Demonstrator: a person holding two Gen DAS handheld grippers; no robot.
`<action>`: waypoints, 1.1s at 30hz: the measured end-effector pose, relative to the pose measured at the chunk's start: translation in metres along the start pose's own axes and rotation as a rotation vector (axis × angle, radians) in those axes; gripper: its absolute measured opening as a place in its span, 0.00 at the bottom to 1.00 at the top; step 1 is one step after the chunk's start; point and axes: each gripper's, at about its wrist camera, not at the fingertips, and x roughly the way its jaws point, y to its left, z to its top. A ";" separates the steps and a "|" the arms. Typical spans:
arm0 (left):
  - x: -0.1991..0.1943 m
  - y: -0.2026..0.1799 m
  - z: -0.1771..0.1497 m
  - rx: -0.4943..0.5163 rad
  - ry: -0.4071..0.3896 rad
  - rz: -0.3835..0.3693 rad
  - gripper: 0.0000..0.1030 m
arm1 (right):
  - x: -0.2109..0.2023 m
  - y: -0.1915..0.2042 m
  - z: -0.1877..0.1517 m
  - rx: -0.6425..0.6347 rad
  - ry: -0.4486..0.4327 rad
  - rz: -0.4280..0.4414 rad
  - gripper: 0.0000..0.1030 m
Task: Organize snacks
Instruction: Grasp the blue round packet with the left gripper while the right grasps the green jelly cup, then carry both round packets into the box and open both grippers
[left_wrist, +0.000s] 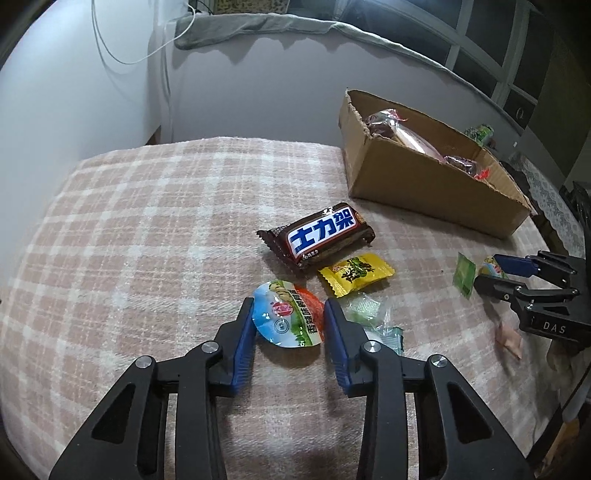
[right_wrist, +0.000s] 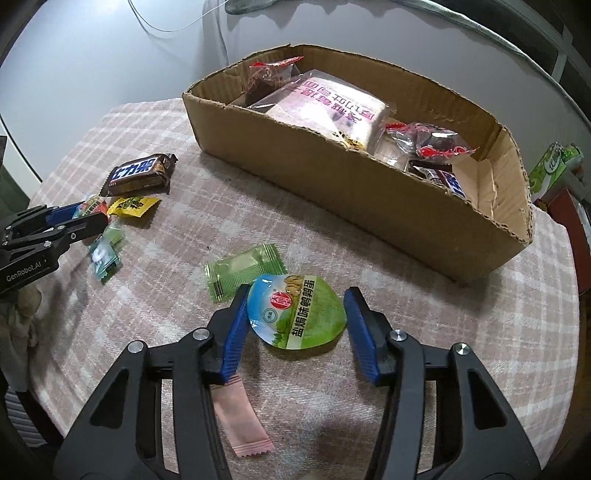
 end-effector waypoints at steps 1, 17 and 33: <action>0.000 0.000 0.000 0.001 -0.001 -0.002 0.33 | 0.000 0.000 0.000 0.000 -0.002 -0.002 0.44; -0.011 -0.001 -0.003 -0.003 -0.028 -0.010 0.30 | -0.009 -0.009 -0.006 0.025 -0.015 0.018 0.41; -0.053 -0.017 0.015 0.027 -0.128 -0.034 0.30 | -0.047 -0.009 -0.005 0.016 -0.091 0.021 0.41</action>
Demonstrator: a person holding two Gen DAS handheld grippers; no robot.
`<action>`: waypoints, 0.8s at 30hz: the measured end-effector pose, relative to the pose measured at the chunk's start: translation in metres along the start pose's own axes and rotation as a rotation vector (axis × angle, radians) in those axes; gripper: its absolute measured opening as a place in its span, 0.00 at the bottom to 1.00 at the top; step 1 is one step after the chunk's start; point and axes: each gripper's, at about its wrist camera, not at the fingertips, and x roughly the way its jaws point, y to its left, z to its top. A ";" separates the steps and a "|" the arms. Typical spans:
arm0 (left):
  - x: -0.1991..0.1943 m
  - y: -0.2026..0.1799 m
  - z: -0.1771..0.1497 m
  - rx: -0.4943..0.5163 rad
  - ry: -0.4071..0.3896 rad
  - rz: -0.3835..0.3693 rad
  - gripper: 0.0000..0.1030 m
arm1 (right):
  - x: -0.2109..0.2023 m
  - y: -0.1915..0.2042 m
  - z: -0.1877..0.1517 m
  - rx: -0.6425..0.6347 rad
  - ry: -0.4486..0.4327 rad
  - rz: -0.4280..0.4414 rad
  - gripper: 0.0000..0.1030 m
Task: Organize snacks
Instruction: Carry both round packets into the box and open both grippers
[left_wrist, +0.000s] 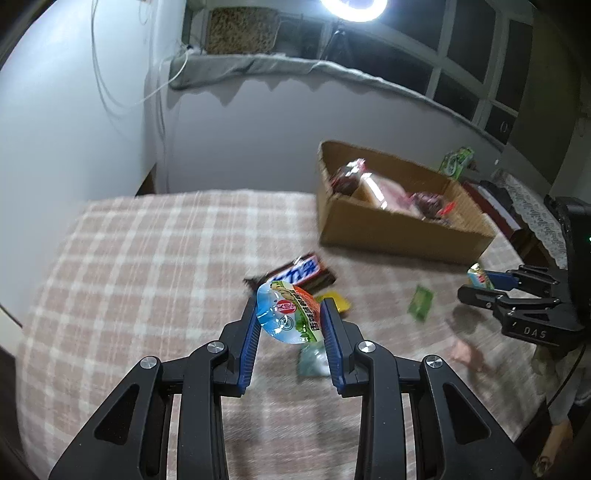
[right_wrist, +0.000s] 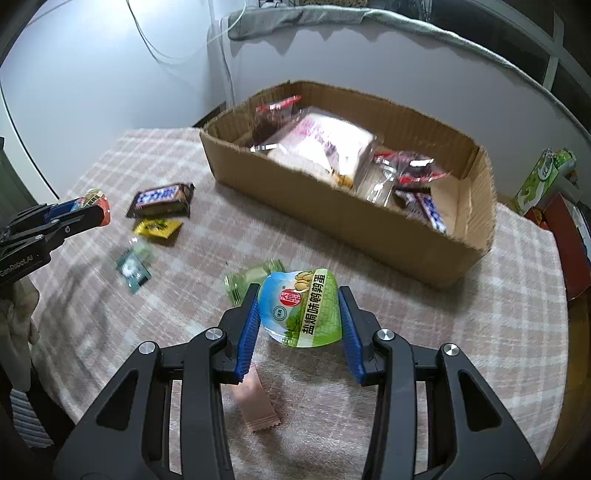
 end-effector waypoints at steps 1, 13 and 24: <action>-0.002 -0.003 0.004 0.007 -0.010 -0.005 0.30 | -0.003 -0.001 0.001 0.001 -0.006 0.001 0.41; -0.006 -0.031 0.042 0.051 -0.081 -0.055 0.30 | -0.029 -0.020 0.027 0.024 -0.089 -0.016 0.41; 0.014 -0.052 0.083 0.078 -0.109 -0.087 0.30 | -0.036 -0.052 0.062 0.055 -0.149 -0.048 0.41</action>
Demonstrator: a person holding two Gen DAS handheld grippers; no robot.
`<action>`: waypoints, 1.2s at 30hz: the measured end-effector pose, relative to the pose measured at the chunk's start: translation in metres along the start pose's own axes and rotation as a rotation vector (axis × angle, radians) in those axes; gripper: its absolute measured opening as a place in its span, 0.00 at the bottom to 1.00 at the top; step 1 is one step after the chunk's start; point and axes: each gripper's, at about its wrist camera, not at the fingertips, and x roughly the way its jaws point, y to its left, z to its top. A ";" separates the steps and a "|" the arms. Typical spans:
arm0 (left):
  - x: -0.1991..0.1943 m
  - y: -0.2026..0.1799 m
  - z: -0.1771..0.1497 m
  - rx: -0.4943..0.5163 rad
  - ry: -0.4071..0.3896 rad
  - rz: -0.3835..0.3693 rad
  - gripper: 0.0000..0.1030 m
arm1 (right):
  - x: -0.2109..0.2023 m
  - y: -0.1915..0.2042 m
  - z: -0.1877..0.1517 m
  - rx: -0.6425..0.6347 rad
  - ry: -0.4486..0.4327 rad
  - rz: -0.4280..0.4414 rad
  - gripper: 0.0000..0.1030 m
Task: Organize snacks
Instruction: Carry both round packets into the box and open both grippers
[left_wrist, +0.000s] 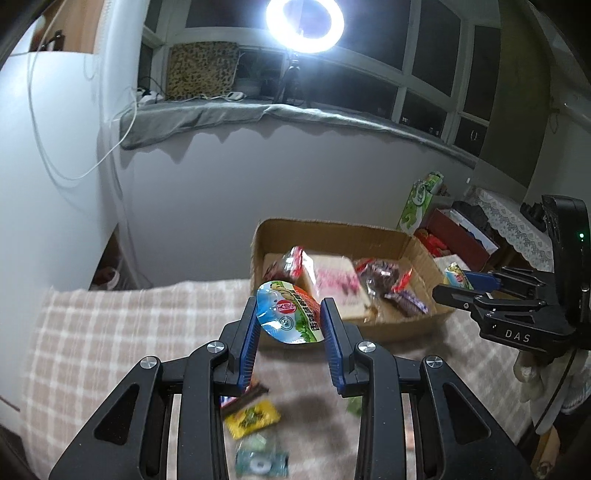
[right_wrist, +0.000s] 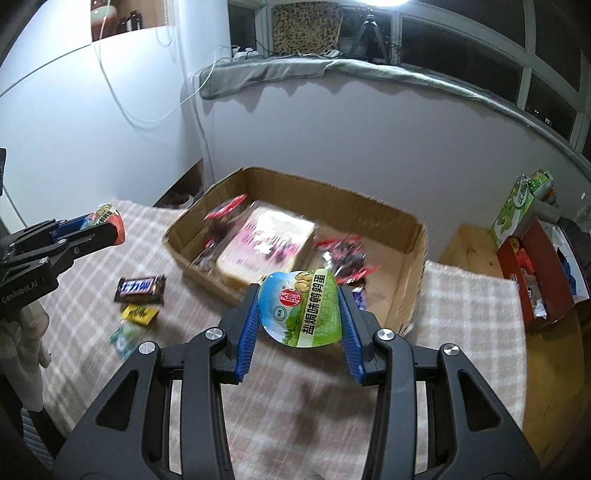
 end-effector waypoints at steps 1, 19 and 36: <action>0.004 -0.001 0.003 0.004 -0.001 -0.004 0.30 | 0.001 -0.003 0.003 0.003 -0.002 -0.001 0.41; 0.067 -0.021 0.029 0.027 0.034 -0.030 0.30 | 0.056 -0.043 0.026 0.085 0.019 -0.003 0.41; 0.094 -0.025 0.029 0.030 0.065 -0.022 0.32 | 0.085 -0.057 0.025 0.118 0.044 -0.004 0.46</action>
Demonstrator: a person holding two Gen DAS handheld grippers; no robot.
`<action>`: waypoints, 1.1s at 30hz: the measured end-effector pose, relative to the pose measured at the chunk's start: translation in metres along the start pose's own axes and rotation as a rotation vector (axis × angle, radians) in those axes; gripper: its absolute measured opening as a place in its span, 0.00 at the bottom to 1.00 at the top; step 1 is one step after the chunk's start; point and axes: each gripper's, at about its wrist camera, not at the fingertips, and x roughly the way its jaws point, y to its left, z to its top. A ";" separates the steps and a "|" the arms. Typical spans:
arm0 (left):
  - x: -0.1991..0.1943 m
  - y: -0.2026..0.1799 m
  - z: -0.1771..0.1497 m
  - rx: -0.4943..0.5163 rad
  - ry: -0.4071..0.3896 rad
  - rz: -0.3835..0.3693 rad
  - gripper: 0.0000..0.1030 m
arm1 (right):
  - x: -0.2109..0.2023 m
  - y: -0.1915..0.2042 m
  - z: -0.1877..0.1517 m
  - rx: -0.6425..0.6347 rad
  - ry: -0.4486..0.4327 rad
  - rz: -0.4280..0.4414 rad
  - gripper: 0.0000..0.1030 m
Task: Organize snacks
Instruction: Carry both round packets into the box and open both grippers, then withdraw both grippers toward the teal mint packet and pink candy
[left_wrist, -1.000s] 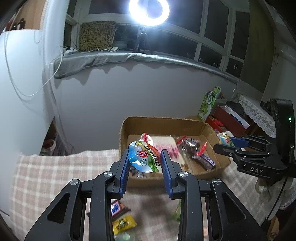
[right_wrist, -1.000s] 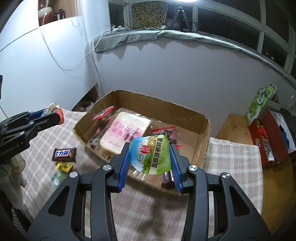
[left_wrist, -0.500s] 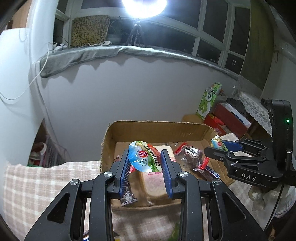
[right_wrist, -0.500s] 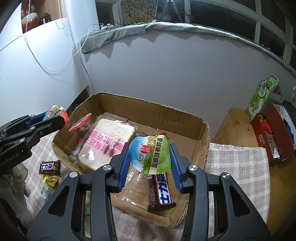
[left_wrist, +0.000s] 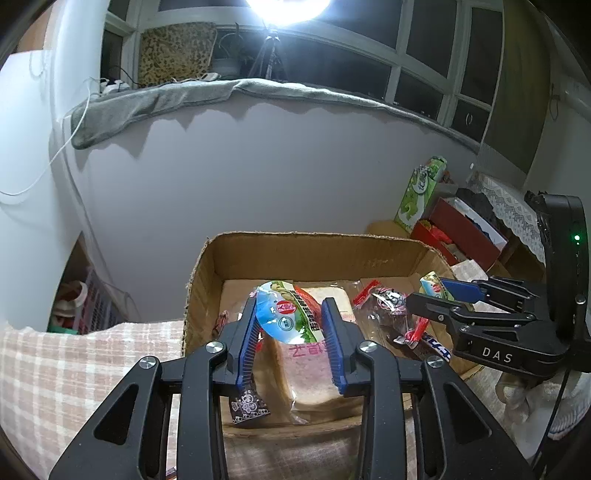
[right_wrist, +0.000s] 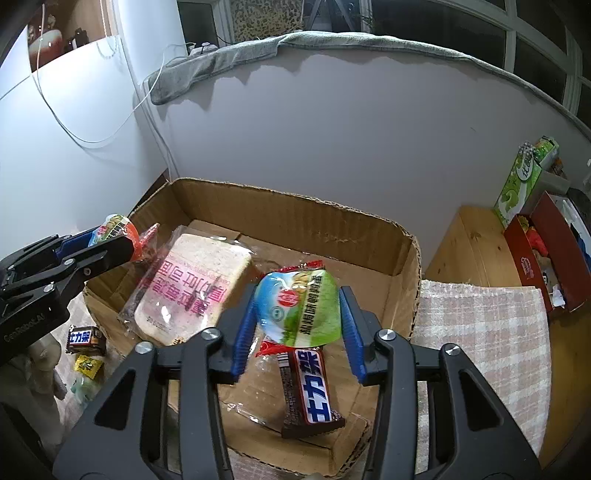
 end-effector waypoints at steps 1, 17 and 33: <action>0.000 0.000 0.000 -0.002 0.000 0.006 0.32 | 0.000 0.001 0.000 -0.003 0.003 -0.009 0.52; -0.045 0.006 -0.002 -0.024 -0.047 0.020 0.45 | -0.041 0.009 -0.011 -0.021 -0.034 -0.038 0.57; -0.116 0.066 -0.053 -0.142 -0.050 0.064 0.45 | -0.095 0.044 -0.060 -0.091 -0.017 0.011 0.57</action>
